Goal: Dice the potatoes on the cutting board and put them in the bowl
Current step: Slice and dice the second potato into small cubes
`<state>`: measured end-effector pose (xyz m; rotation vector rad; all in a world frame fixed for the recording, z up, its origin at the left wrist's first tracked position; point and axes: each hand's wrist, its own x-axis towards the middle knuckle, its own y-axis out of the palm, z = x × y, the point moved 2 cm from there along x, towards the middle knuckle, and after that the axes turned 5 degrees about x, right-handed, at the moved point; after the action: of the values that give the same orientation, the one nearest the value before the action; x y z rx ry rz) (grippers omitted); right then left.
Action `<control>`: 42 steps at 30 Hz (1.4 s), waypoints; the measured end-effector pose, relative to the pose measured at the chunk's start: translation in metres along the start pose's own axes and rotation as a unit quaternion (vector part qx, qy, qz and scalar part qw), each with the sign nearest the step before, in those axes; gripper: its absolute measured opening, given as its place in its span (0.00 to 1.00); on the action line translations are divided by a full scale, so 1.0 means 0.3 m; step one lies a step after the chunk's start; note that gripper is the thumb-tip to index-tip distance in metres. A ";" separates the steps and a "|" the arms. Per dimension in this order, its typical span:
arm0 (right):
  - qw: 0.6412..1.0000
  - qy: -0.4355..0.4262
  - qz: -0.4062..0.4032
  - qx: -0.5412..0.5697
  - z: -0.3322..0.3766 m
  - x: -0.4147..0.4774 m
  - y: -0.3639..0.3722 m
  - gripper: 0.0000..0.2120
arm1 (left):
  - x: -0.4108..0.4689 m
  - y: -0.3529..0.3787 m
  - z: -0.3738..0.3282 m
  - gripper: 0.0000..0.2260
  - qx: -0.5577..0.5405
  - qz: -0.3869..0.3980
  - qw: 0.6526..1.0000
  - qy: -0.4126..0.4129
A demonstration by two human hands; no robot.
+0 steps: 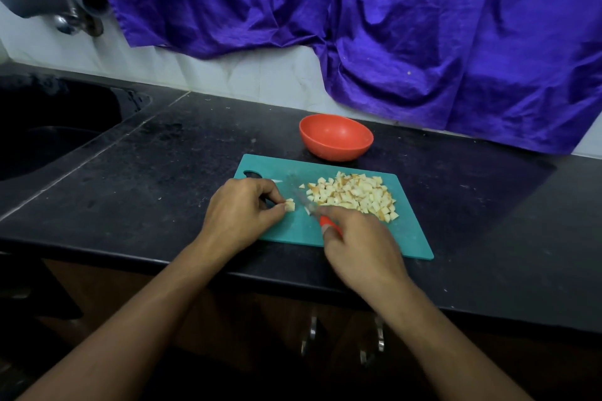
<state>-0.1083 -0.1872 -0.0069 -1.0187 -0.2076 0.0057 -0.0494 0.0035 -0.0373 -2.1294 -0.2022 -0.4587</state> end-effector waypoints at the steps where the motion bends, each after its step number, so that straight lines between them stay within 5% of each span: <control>1: 1.000 0.003 -0.008 0.005 0.005 0.006 -0.013 0.19 | 0.000 0.000 0.000 0.05 0.000 0.000 1.000 0.000; 16: 0.990 -0.033 0.036 -0.132 0.163 0.070 0.026 0.18 | -0.002 -0.004 -0.005 0.04 0.017 0.005 1.000 0.020; 23: 0.982 -0.077 0.019 -0.169 0.107 -0.005 0.104 0.28 | 0.000 0.003 0.010 0.01 0.003 -0.012 1.000 0.001; 42: 0.998 -0.050 -0.015 -0.042 0.005 -0.017 0.051 0.22 | -0.005 -0.001 -0.009 0.03 0.036 0.006 0.999 0.014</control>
<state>-0.1122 -0.1783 -0.0200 -1.0991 -0.3162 0.0206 -0.0514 0.0016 -0.0362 -2.0507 -0.1864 -0.4675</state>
